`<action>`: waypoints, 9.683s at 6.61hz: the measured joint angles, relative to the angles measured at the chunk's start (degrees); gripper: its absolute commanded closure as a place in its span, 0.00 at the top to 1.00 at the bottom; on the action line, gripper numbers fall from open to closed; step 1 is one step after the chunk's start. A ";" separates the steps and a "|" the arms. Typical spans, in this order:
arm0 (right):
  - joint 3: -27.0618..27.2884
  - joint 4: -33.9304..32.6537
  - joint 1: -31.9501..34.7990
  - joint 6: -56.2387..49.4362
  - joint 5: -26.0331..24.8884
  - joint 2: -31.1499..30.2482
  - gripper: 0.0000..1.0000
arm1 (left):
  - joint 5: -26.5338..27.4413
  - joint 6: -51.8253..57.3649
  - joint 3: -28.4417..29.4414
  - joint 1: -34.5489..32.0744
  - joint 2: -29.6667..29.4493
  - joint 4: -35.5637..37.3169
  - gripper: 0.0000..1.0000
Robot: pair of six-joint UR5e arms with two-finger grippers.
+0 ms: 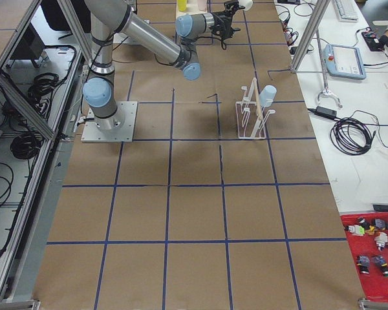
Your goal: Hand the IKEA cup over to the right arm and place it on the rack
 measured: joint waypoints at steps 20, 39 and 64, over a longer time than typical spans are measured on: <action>1.99 1.70 5.22 15.89 0.00 2.17 0.99 | 2.81 -13.78 -5.46 -13.47 -0.60 15.49 0.05; -0.79 6.41 6.41 15.38 0.22 2.99 0.53 | 4.52 -16.67 -5.29 -13.46 0.26 15.84 0.98; -14.71 4.27 -31.68 -94.93 8.72 17.06 0.11 | 60.48 -18.00 30.32 -12.79 12.19 -97.73 1.00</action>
